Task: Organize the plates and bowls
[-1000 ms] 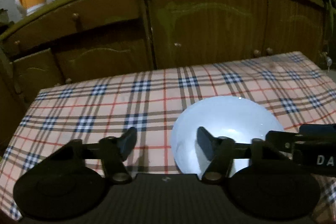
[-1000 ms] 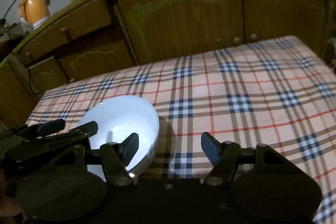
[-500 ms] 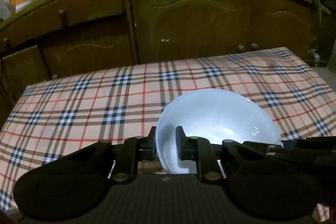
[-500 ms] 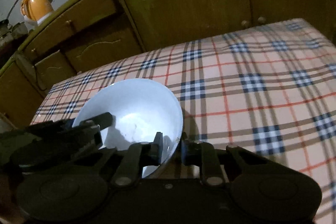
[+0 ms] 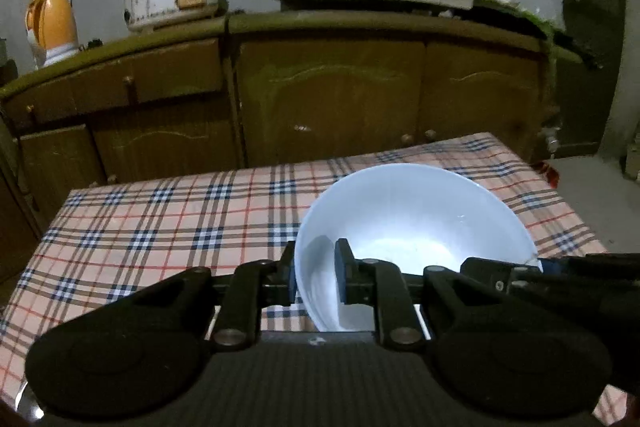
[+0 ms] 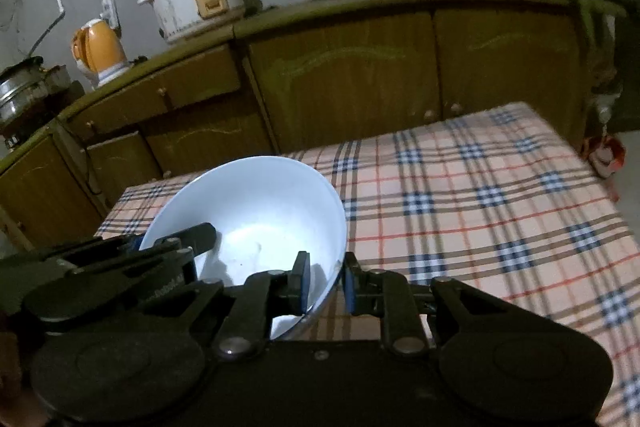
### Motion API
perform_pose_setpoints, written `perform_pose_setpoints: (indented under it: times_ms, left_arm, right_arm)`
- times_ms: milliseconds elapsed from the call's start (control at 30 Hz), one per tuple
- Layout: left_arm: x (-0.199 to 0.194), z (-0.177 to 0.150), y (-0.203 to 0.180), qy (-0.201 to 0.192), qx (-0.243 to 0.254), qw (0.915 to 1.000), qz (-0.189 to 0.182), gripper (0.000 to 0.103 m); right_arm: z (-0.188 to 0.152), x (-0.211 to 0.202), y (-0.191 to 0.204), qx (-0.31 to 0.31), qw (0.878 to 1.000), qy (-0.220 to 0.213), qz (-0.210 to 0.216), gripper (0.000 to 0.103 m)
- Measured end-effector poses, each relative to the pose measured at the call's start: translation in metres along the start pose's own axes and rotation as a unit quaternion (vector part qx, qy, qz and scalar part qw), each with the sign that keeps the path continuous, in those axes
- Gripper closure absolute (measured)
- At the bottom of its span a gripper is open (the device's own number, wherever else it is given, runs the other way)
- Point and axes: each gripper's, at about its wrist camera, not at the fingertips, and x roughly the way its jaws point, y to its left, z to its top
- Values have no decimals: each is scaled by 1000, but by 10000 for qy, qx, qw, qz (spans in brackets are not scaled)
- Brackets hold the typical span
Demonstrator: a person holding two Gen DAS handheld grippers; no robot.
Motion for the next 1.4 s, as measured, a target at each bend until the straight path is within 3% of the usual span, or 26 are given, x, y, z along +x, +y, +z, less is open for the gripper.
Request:
perform_pose_setpoints:
  times_ms: [333, 667, 1167, 1400]
  left_arm:
    - [-57, -6, -29, -265, 133, 9994, -180, 84]
    - [-94, -22, -44, -430, 166, 9983, -349, 83]
    - [-119, -50, -62, -452, 327, 9971, -514, 83]
    - [-119, -68, -65, -276, 371, 9973, -575, 83]
  right_arm:
    - [-17, -88, -5, 14, 9991, -387, -150, 80]
    - [-41, -145, -11, 89, 9975, -658, -232, 80]
    - [-77, -184, -23, 193, 9966, -723, -332, 80]
    - [-101, -186, -27, 260, 9972, -588, -377, 79]
